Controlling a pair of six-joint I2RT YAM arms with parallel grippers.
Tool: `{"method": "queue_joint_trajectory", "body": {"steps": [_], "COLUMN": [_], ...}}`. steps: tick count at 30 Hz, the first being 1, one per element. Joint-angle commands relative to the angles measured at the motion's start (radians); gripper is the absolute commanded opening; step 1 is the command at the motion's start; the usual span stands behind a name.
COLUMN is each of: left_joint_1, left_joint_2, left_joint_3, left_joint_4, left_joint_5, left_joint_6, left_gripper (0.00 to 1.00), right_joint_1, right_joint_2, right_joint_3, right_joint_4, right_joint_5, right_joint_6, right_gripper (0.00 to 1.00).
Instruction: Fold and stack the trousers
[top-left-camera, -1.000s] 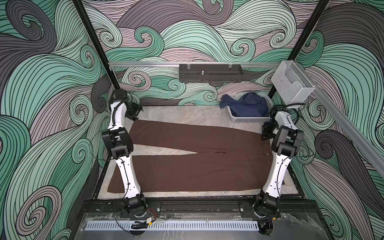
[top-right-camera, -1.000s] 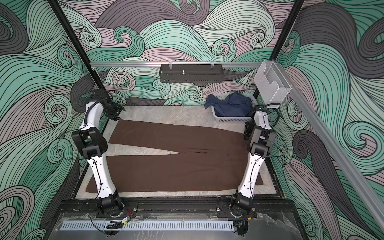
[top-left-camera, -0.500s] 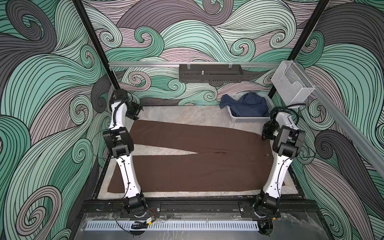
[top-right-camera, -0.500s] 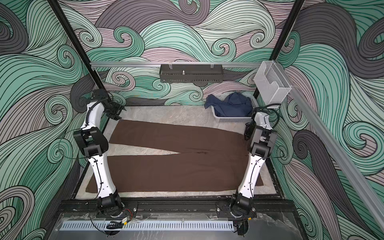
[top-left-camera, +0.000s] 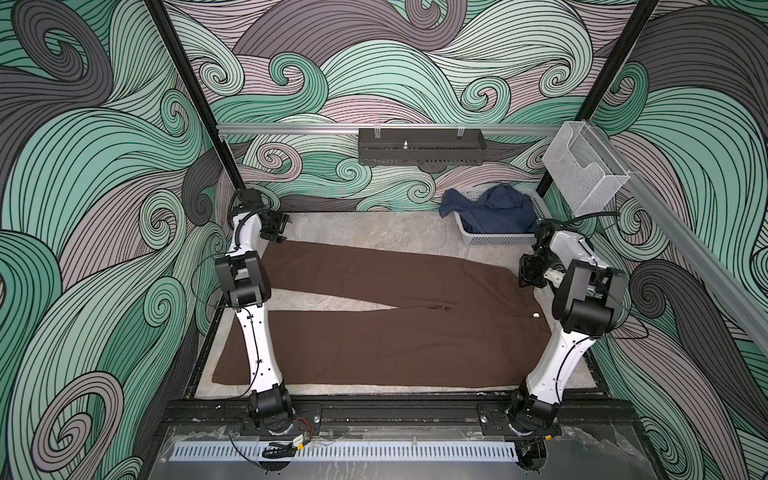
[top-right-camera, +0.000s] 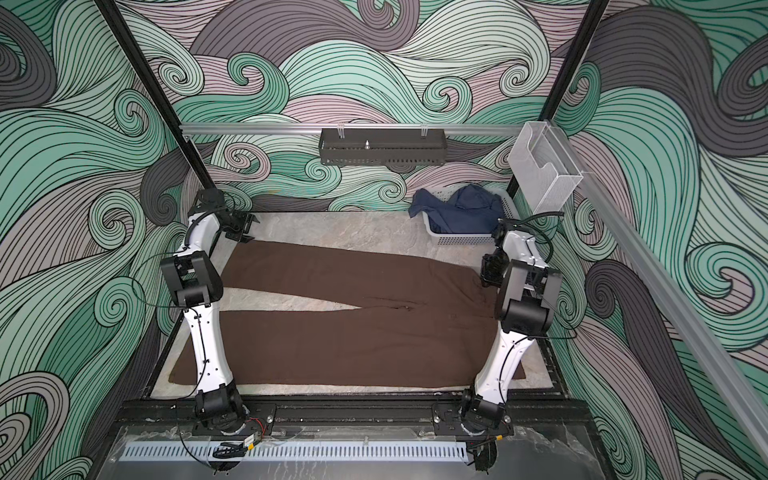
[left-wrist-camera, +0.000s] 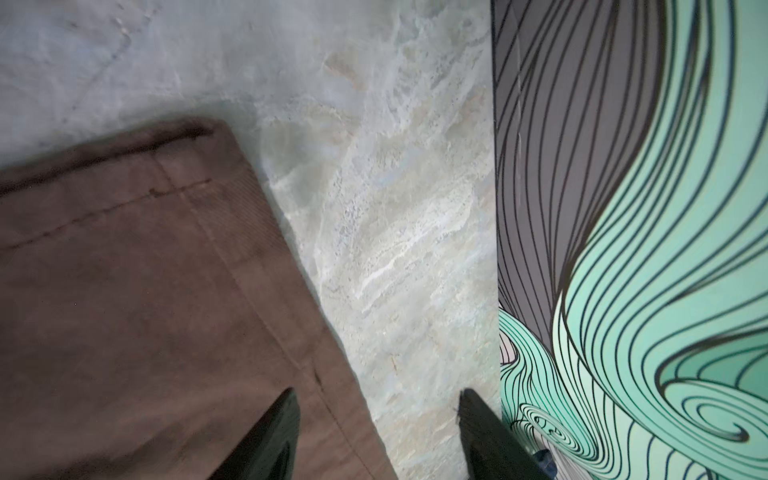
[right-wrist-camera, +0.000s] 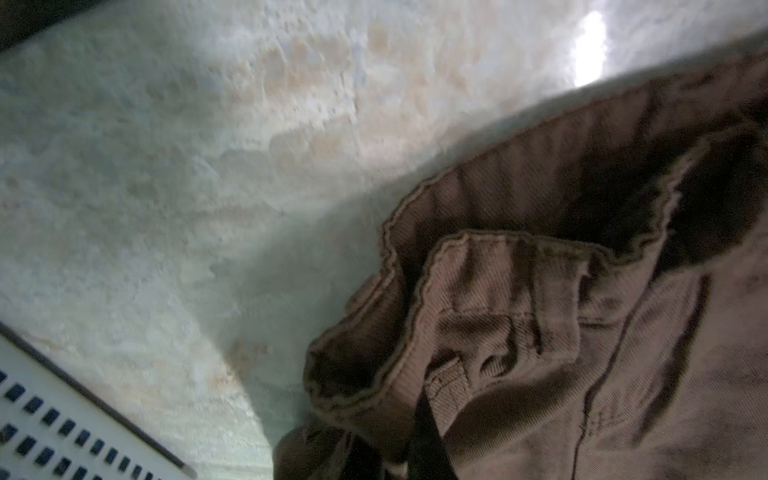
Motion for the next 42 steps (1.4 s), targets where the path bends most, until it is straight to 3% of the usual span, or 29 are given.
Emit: {"method": "queue_joint_trajectory", "body": {"steps": [1,8,14,20,29,42], "left_joint_1": [-0.002,0.011,0.017,0.017,0.022,0.044], "left_joint_2": [0.066,0.146,0.136,0.127,0.198,0.25], "left_joint_3": [0.082,0.145,0.178,0.179,0.211,0.161], "left_joint_4": [0.06,0.022,-0.104,-0.172,-0.161,-0.257], "left_joint_5": [0.018,-0.048,-0.19,-0.215,-0.228,-0.268], "left_joint_6": [-0.073,-0.089,-0.006,0.031,-0.007,0.071], "left_gripper": [0.67,0.67,0.67,0.68,0.68,0.65], "right_joint_1": [0.012,0.027,0.026,0.028,0.021,-0.192], "right_joint_2": [-0.062,-0.195,-0.255,-0.276,-0.286,-0.345], "right_joint_3": [-0.065,-0.198,-0.248,-0.287,-0.3,-0.492], "right_joint_4": [0.021,0.057,0.058,0.072,0.072,0.099], "right_joint_5": [-0.015,-0.031,-0.028,-0.036,-0.036,0.071], "right_joint_6": [-0.003,-0.023,-0.052,-0.064,-0.087,-0.238], "right_gripper": [0.0,0.0,0.0,0.0,0.0,0.0]}}
